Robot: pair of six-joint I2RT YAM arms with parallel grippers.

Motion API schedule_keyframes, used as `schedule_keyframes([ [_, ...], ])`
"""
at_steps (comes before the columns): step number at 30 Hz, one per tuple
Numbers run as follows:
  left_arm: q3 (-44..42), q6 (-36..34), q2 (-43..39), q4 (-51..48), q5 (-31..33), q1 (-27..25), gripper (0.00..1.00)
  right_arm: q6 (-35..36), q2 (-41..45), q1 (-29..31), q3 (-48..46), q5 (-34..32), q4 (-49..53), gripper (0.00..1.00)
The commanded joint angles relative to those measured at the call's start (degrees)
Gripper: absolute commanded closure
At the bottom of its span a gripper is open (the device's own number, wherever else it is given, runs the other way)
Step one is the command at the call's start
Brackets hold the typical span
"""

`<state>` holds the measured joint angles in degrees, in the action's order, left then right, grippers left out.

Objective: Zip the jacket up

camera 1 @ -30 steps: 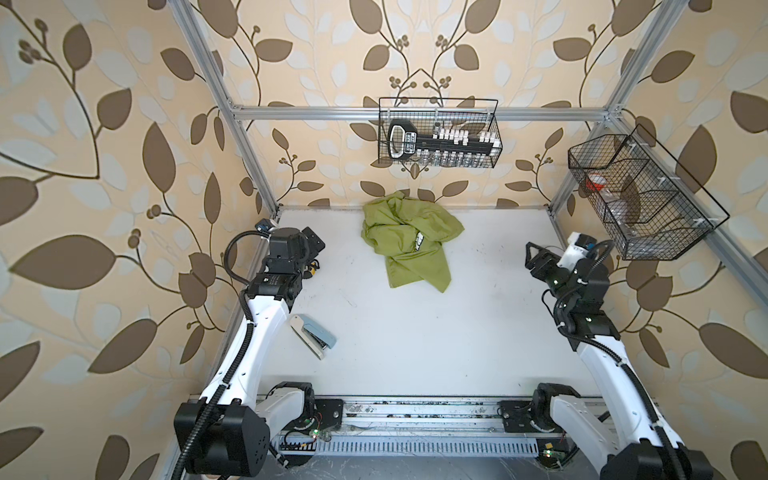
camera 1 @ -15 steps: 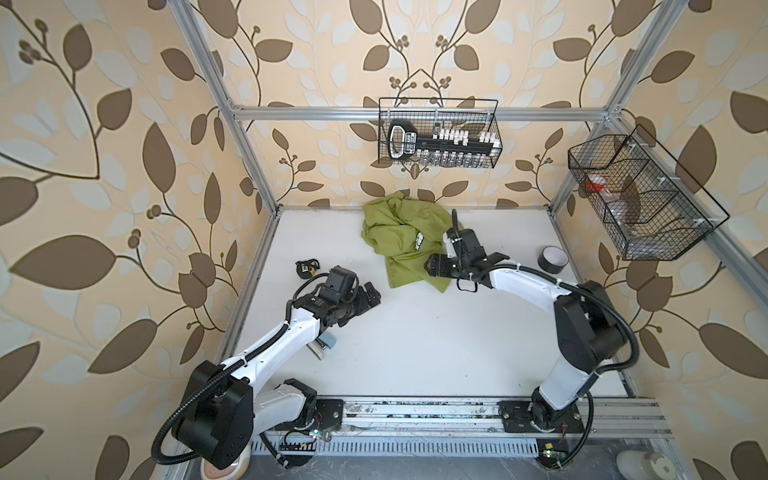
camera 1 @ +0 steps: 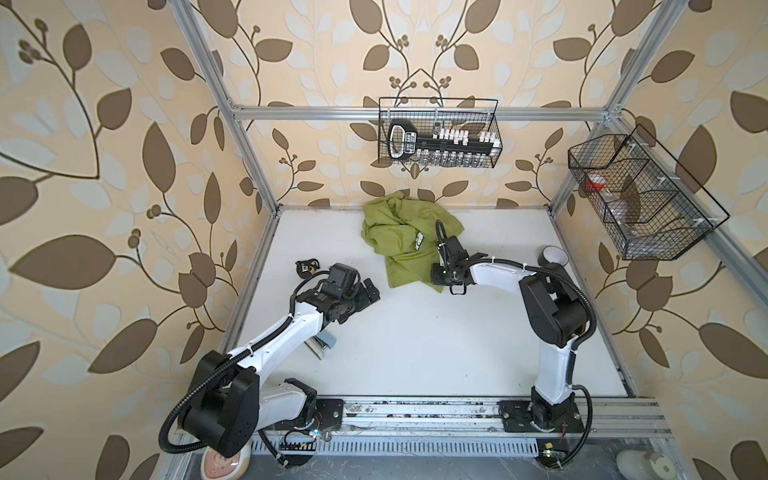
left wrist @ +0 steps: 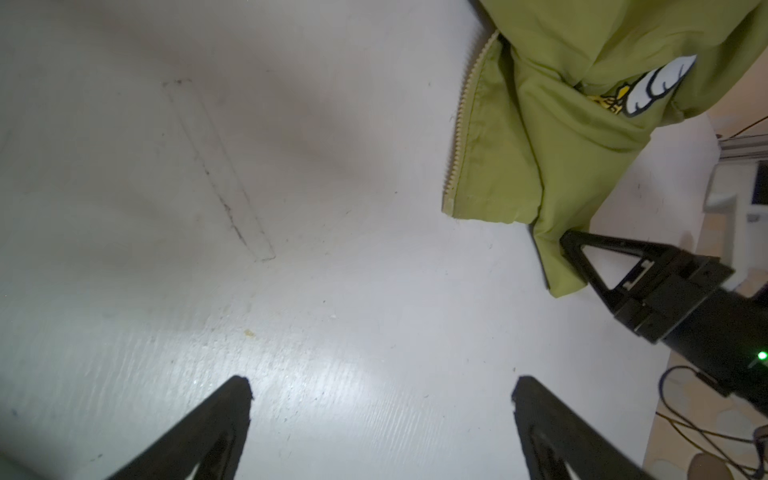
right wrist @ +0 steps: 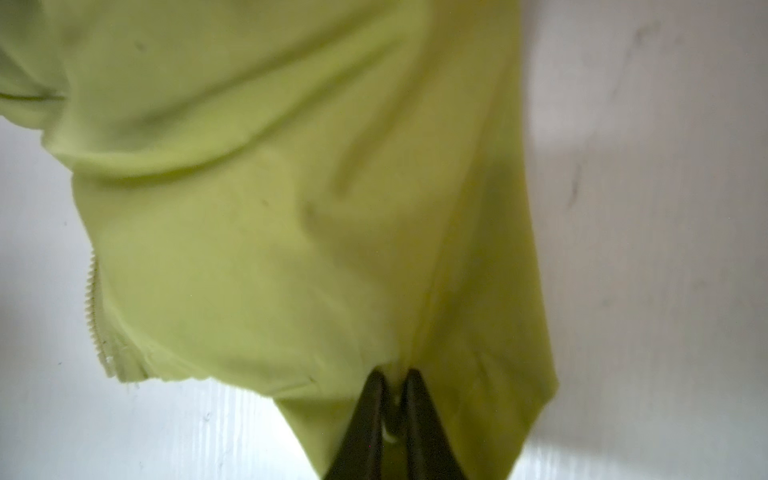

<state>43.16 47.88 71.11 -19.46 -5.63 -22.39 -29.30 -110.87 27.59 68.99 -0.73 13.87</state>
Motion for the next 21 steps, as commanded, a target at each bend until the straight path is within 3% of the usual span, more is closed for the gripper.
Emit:
schedule_keyframes([
  [1, 3.9, -2.3, 1.9, -0.1, -0.5, 1.1, 0.01, -0.6, 7.0, 0.4, -6.3, 3.0, -2.0, 1.00],
  [12, 10.9, -3.6, 10.6, 2.6, -4.9, 2.0, 0.01, -2.1, 34.4, 2.2, -28.8, 5.8, -1.1, 1.00],
  [21, 15.0, -3.8, 16.8, 3.7, -7.0, 2.0, 0.03, -8.1, 63.2, 1.1, -36.4, -7.7, 17.4, 1.00],
])
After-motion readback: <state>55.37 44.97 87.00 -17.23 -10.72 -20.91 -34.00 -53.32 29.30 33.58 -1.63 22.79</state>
